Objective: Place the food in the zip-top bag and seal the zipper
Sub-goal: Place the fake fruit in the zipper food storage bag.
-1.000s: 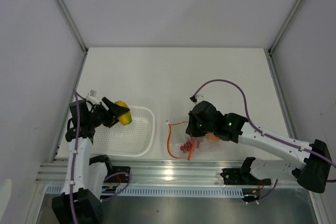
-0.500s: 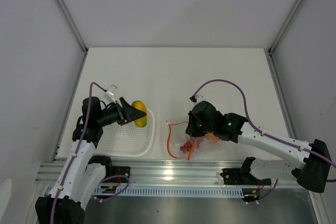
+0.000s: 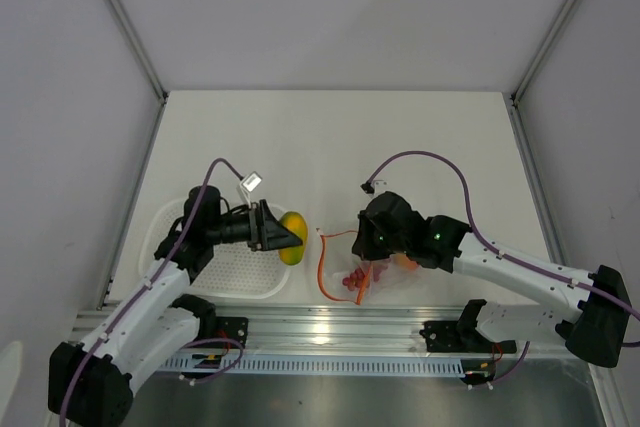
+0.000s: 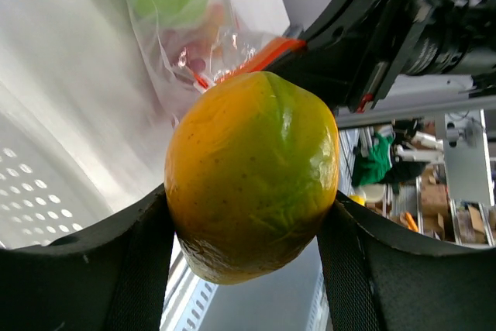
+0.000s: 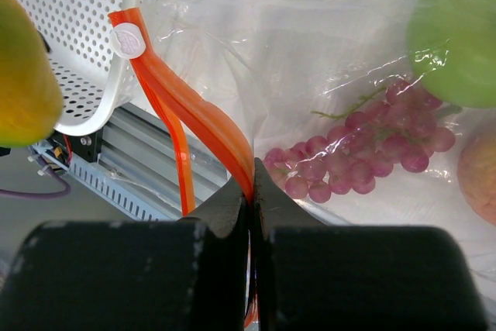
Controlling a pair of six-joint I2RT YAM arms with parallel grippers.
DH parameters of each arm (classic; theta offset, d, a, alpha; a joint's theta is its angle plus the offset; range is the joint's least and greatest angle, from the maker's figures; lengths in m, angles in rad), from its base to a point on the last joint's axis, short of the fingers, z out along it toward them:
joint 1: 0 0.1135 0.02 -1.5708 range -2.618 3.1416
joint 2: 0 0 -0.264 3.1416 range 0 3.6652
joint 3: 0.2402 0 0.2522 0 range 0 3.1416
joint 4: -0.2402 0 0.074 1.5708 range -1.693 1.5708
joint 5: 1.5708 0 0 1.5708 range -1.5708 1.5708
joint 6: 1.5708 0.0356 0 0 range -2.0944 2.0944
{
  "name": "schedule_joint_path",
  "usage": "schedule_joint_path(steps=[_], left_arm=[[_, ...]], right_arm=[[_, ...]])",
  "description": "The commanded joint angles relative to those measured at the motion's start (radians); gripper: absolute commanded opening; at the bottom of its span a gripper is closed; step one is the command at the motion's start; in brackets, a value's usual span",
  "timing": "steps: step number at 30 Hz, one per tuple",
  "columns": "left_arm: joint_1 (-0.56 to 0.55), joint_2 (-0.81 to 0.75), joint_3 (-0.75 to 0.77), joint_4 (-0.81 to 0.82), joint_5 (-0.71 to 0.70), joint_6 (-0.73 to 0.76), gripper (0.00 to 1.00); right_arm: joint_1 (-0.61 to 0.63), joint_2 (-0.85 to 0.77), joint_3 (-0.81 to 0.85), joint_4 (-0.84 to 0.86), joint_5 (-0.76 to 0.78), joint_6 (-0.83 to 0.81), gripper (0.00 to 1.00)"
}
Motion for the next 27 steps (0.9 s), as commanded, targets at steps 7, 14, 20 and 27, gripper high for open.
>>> schedule_joint_path(steps=[7,14,20,27], left_arm=[[-0.197,0.13,0.112,0.021,-0.012,0.044,0.01],[-0.285,0.232,0.173,-0.019,-0.018,0.067,0.01],[-0.335,0.298,0.205,-0.086,-0.08,0.095,0.01],[-0.383,0.359,0.239,-0.103,-0.135,0.054,0.01]], right_arm=[[0.002,-0.006,0.025,0.018,0.005,0.006,0.0],[0.001,-0.02,0.021,0.018,0.013,0.006,0.0],[0.002,-0.028,0.018,0.022,0.016,0.006,0.0],[0.006,-0.031,0.013,0.028,0.013,0.009,0.0]])
